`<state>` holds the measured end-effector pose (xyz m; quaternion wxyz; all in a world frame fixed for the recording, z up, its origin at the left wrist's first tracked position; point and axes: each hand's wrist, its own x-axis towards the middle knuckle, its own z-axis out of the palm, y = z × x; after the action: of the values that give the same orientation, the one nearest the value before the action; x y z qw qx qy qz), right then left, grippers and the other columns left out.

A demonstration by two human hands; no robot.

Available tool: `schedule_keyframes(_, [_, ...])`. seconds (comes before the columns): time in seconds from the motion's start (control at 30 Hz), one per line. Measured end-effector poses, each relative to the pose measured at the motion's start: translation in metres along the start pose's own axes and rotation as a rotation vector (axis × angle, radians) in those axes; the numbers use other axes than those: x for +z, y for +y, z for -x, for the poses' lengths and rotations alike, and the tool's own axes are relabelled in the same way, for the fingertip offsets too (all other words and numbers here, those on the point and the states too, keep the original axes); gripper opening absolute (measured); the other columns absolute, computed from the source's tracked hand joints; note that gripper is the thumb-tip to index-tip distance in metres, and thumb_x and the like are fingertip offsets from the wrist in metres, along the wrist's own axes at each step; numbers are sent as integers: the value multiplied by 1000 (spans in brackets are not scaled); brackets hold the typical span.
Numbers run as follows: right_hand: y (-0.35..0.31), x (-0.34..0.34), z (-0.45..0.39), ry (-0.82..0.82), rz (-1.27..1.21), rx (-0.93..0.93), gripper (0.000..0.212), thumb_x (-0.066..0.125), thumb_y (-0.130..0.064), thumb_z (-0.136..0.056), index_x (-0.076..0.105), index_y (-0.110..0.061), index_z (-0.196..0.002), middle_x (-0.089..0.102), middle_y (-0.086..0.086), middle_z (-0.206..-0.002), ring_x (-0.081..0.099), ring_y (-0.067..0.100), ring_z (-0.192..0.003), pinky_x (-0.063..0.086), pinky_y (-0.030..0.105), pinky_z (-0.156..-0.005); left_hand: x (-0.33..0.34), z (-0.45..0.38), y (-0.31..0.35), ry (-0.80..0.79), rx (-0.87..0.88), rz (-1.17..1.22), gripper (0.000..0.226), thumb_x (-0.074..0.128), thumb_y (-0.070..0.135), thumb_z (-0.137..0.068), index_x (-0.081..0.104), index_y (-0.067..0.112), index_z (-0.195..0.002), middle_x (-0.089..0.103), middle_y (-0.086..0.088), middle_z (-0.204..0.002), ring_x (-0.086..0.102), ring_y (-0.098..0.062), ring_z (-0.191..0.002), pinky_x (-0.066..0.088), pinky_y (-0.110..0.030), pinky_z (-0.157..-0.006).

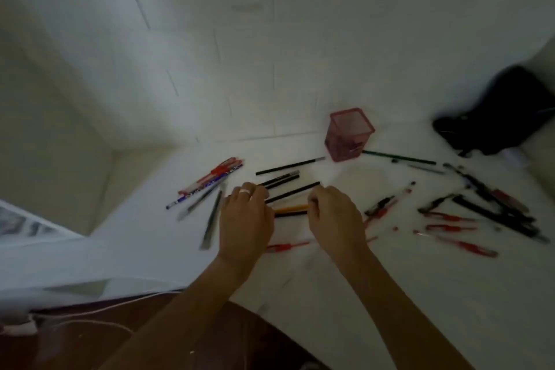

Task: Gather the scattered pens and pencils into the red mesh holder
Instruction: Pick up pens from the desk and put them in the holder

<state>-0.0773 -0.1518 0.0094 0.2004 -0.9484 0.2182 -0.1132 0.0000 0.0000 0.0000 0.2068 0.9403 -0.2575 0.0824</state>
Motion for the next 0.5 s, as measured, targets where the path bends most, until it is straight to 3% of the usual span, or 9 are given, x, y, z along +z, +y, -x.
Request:
schedule_keyframes(0.27, [24,69,-6,326,62,-216,1,68,-9,-89,68,-10,-89,63,5,-80,59,22,-69,49,32,-56,69,9,-12,225,133,60,14,55,14,-85,67,16,-93,65,0,-97,59,-20,-87,49,-35,-77])
schedule_keyframes(0.5, [23,79,-3,381,145,-243,7,68,-5,-84,64,-9,-80,62,8,-78,60,27,-70,47,34,-54,73,10,-14,304,138,49,15,51,20,-86,65,17,-84,63,1,-83,57,-19,-79,47,-34,-72])
